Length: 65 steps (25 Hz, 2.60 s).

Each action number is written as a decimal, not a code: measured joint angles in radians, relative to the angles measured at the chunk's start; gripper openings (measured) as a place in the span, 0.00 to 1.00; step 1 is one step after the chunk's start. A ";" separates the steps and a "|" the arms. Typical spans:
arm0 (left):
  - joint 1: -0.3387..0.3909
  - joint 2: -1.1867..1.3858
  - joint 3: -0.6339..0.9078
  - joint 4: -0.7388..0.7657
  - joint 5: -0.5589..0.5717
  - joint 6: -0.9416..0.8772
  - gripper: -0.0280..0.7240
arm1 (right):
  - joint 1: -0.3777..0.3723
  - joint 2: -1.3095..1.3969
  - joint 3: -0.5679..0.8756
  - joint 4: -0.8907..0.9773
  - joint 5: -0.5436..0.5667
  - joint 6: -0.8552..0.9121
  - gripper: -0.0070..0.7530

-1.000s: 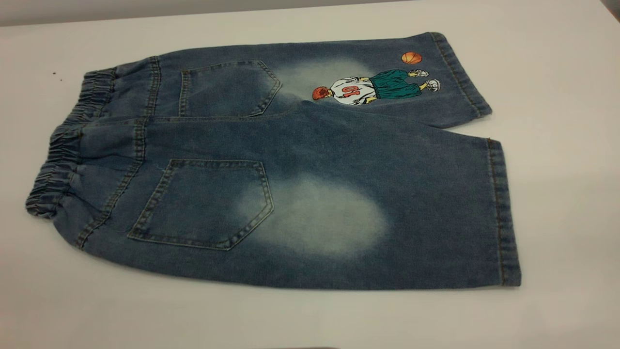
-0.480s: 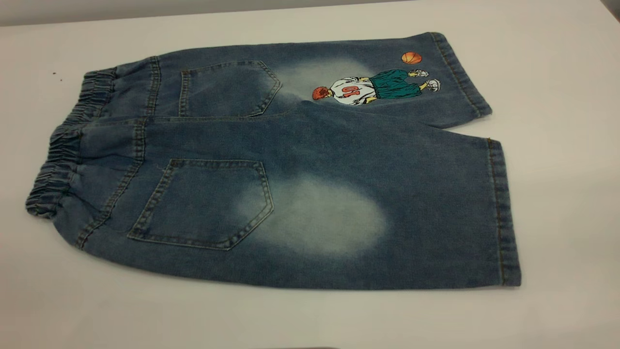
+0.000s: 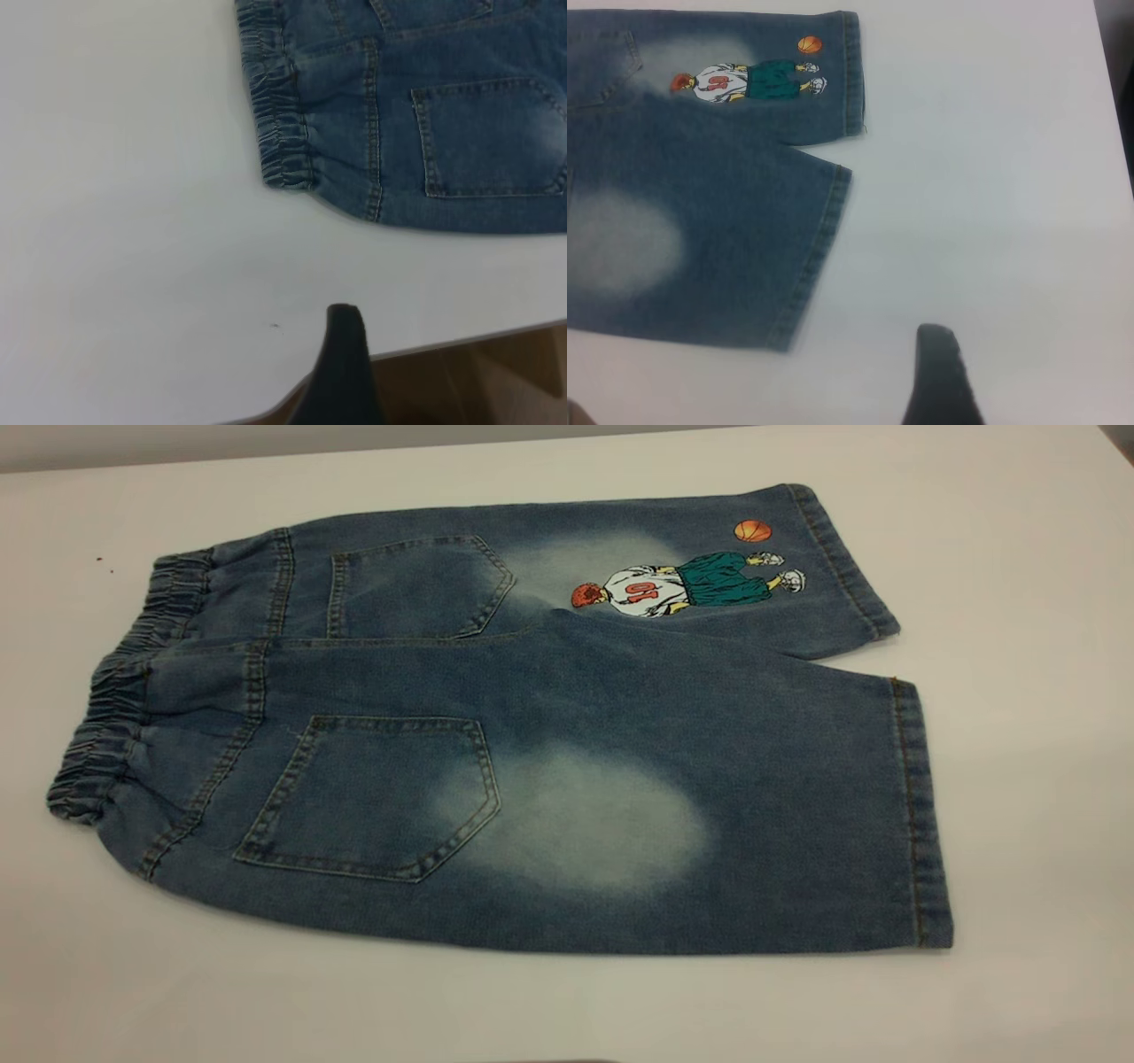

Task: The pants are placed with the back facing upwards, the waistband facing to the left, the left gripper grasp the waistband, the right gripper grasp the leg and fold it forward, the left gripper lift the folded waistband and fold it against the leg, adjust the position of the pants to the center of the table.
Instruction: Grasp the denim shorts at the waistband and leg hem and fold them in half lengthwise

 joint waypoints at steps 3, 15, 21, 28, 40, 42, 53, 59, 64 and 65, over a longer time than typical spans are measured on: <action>0.000 0.000 0.000 0.000 0.000 0.000 0.79 | 0.000 0.000 0.000 0.000 0.000 0.000 0.54; 0.000 0.000 0.000 -0.001 0.000 0.000 0.79 | 0.000 0.000 0.000 0.000 0.000 0.000 0.54; 0.000 0.034 -0.026 0.000 -0.042 -0.121 0.79 | 0.000 0.103 -0.010 0.005 -0.012 0.025 0.54; 0.000 0.409 -0.072 0.093 -0.195 -0.339 0.79 | 0.000 0.499 -0.042 0.084 -0.180 -0.034 0.56; 0.044 1.241 -0.200 0.270 -0.439 -0.567 0.79 | 0.000 1.098 -0.045 0.447 -0.496 -0.348 0.69; 0.079 1.361 -0.235 0.262 -0.461 -0.537 0.79 | 0.000 1.150 -0.045 0.524 -0.533 -0.413 0.69; 0.147 1.789 -0.332 -0.028 -0.618 -0.217 0.79 | 0.000 1.194 -0.047 0.717 -0.613 -0.575 0.69; 0.147 1.886 -0.333 -0.045 -0.695 -0.211 0.79 | 0.000 1.194 -0.047 0.719 -0.613 -0.576 0.69; 0.147 1.933 -0.336 -0.067 -0.793 -0.210 0.79 | 0.000 1.194 -0.047 0.719 -0.613 -0.576 0.69; 0.147 1.945 -0.337 -0.076 -0.810 -0.210 0.79 | 0.000 1.194 -0.047 0.719 -0.613 -0.576 0.69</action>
